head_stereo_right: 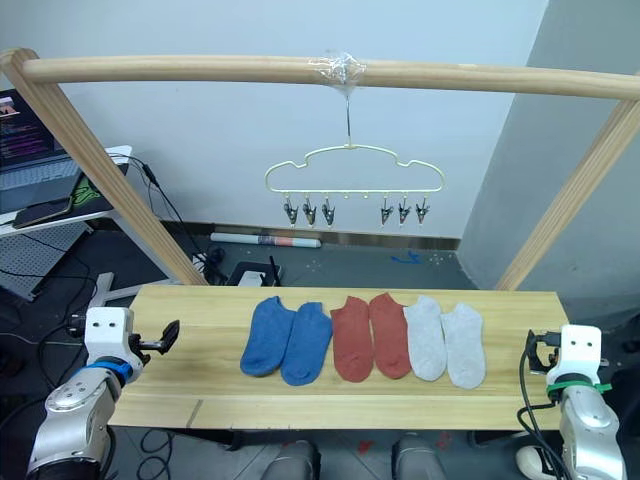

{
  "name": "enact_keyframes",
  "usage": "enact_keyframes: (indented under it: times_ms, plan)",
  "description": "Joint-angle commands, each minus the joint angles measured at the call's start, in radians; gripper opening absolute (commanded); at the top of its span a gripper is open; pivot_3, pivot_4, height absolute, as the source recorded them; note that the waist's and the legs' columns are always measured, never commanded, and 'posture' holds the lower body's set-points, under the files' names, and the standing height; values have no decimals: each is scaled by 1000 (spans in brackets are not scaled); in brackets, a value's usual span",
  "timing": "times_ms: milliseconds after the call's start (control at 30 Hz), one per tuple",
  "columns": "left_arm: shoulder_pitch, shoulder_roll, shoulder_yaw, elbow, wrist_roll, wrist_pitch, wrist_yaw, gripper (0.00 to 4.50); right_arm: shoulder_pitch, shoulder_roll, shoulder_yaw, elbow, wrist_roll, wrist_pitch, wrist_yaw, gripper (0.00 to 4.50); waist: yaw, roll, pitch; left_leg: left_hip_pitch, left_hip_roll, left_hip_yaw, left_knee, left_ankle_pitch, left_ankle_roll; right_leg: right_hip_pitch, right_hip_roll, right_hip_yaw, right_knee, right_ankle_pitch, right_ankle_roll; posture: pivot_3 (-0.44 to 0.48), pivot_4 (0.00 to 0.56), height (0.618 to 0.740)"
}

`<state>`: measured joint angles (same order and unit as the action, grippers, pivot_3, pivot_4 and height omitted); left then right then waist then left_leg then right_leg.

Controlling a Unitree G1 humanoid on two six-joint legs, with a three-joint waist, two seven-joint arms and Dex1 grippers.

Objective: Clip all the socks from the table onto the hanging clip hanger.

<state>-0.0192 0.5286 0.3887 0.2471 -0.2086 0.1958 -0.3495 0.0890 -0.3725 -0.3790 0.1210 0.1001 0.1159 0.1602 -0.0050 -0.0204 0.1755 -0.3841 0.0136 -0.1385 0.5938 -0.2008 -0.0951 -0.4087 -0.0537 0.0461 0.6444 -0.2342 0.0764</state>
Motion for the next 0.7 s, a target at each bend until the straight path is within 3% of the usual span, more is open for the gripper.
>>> enact_keyframes:
  times_ms: [33,233,367,467,533,700]
  plan:
    - [28,20,16,-167,-23,28,-11,4479,-16,-23,14,-92,-1,-3,17,4500,0,0,1,0,0,0,0,0,0,0,0,0,0,0,0,96,144,740]
    - [50,-57,-72,-498,-76,163,6,4479,-103,-26,132,-302,158,170,192,4500,0,0,1,0,0,0,0,0,0,0,0,1,0,0,0,93,146,740]
    - [-4,-100,-151,-545,-65,185,11,4479,-158,-65,213,-367,227,271,315,4500,1,0,1,0,1,0,0,0,0,1,0,-1,0,0,0,87,151,740]
    - [-115,-187,-217,-534,-65,163,49,4479,-238,-142,328,-406,255,331,470,4500,7,-1,3,-2,0,1,1,0,0,1,0,0,-1,0,0,84,151,740]
    - [-163,-231,-243,-502,-60,146,53,4479,-293,-145,344,-414,292,376,490,4500,6,-3,4,-3,0,0,3,0,0,1,0,-1,-1,0,0,84,151,740]
    - [-288,-309,-285,-365,4,75,118,3250,-382,-131,398,-428,317,411,531,4500,2,-3,5,-3,0,0,3,0,0,2,0,-1,-1,0,1,61,161,740]
